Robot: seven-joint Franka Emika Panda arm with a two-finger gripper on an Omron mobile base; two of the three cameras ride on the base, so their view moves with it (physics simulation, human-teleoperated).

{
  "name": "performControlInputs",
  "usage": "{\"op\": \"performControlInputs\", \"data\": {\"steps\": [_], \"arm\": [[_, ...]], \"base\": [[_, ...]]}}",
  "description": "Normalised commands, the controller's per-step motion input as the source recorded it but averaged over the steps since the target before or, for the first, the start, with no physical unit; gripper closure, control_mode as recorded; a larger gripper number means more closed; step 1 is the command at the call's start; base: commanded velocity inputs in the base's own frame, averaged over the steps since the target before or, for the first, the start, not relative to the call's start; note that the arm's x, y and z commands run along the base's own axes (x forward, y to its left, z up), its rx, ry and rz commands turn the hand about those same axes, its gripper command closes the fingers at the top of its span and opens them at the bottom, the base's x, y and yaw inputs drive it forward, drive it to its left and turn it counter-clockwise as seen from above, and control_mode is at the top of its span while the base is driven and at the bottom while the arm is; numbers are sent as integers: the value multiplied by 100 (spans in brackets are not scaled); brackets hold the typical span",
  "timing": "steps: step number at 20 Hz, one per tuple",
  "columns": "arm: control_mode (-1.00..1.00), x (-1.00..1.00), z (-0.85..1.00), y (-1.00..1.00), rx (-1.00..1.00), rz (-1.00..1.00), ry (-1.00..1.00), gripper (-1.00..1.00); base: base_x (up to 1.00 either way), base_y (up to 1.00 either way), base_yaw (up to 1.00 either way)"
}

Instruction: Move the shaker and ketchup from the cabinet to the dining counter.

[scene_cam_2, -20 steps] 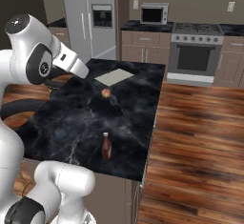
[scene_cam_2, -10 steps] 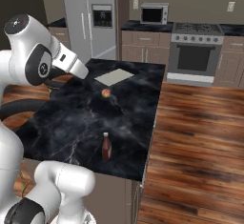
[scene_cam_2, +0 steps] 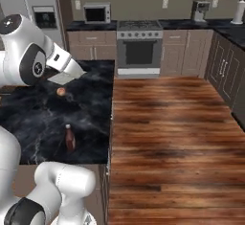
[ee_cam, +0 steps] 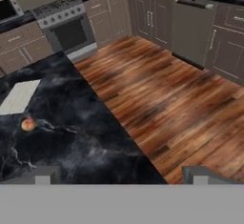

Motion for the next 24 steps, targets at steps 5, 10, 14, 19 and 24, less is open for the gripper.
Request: {"op": "performControlInputs", "data": {"steps": [5,10,14,19,24], "arm": [[100,0,0,0,0,0,0,-100],[100,0,0,0,0,0,0,-100],[100,0,0,0,0,0,0,-100],[100,0,0,0,0,0,0,-100],[100,0,0,0,0,0,0,-100]], "base": [[-25,-41,-76],[-8,-46,-68],[0,-65,-63],[10,-97,-64],[16,-94,-65]]}}
